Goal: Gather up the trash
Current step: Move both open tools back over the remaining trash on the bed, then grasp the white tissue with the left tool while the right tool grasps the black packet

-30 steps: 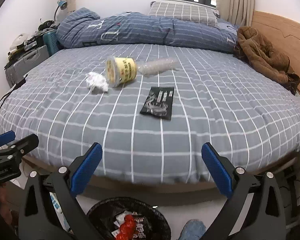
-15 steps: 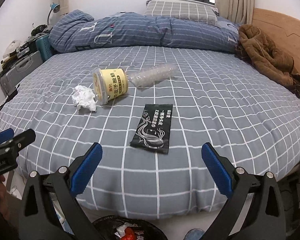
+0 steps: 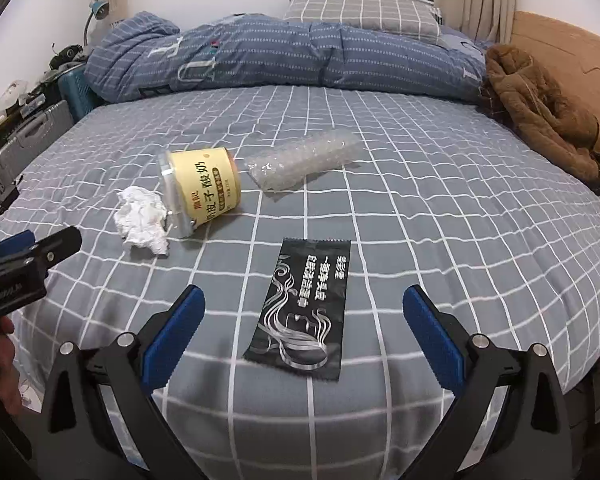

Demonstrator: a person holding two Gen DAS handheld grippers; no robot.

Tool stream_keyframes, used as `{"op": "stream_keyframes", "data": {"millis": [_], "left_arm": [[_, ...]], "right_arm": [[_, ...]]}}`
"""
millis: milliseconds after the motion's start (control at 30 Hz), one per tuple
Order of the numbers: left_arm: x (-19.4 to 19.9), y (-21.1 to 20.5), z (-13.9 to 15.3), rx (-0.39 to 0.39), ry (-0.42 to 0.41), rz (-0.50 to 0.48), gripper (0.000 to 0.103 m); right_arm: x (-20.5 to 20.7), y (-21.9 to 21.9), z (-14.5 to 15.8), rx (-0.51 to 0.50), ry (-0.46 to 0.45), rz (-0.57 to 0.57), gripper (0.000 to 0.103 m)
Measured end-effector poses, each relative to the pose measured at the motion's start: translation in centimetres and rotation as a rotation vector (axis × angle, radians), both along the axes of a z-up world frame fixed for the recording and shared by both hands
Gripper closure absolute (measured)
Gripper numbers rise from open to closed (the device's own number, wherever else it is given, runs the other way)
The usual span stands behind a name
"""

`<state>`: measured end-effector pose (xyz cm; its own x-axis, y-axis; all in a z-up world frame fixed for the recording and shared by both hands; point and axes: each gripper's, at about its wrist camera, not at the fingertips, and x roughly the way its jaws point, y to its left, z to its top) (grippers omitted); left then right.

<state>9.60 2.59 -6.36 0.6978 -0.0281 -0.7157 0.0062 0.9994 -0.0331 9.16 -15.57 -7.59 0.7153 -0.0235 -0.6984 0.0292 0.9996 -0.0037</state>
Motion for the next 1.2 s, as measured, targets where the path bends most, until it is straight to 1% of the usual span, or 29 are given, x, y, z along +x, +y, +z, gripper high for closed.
{"op": "stream_keyframes", "data": {"millis": [233, 400, 500, 600, 667, 700, 800, 867, 900, 933, 967, 1000, 1067, 1100, 1167, 1200], "left_arm": [[4.3, -0.7, -1.2, 0.021, 0.017, -0.065, 0.006], [6.6, -1.6, -2.1, 0.046, 0.028, -0.124, 0.007], [7.8, -1.9, -2.8, 0.059, 0.040, -0.141, 0.007], [8.5, -2.2, -3.4, 0.067, 0.055, -0.171, 0.011], [9.1, -2.5, -3.9, 0.084, 0.070, -0.205, 0.016], [9.3, -2.6, -4.2, 0.085, 0.076, -0.218, 0.017], [9.4, -2.7, -4.8, 0.092, 0.084, -0.249, 0.026], [9.4, -3.2, -5.2, 0.104, 0.098, -0.277, 0.036], [9.5, -3.3, -5.4, 0.106, 0.103, -0.283, 0.039], [9.6, -3.4, -5.6, 0.105, 0.113, -0.288, 0.046], [9.7, -3.3, -5.7, 0.100, 0.119, -0.288, 0.050], [9.8, -3.3, -5.9, 0.098, 0.121, -0.287, 0.051], [9.9, -3.1, -6.0, 0.095, 0.124, -0.280, 0.061], [10.0, -3.1, -6.0, 0.092, 0.125, -0.275, 0.063], [10.0, -2.9, -6.1, 0.083, 0.126, -0.273, 0.074], [10.0, -2.8, -6.1, 0.080, 0.130, -0.269, 0.078]], "right_arm": [[2.8, -0.2, -1.1, -0.007, 0.037, 0.008, 0.008], [4.2, -0.9, -1.9, -0.002, 0.061, -0.005, 0.008], [4.9, -1.2, -2.3, 0.007, 0.074, -0.010, 0.008], [5.3, -1.2, -2.8, 0.012, 0.086, -0.010, 0.008], [5.5, -1.3, -3.0, 0.016, 0.092, -0.008, 0.008], [5.6, -1.2, -3.2, 0.014, 0.094, -0.007, 0.008], [5.9, -1.2, -3.6, 0.014, 0.101, -0.001, 0.008], [6.1, -1.3, -3.8, 0.019, 0.109, -0.001, 0.010], [6.2, -1.3, -3.9, 0.023, 0.112, -0.002, 0.012], [6.2, -1.3, -4.0, 0.027, 0.116, -0.001, 0.013], [6.2, -1.2, -4.1, 0.028, 0.117, 0.002, 0.013], [6.2, -1.2, -4.2, 0.027, 0.117, 0.005, 0.014], [6.3, -1.0, -4.3, 0.028, 0.122, 0.011, 0.018], [6.3, -1.0, -4.5, 0.031, 0.128, 0.014, 0.021], [6.4, -0.9, -4.6, 0.035, 0.135, 0.020, 0.025], [6.4, -0.8, -4.7, 0.036, 0.137, 0.026, 0.028]]}}
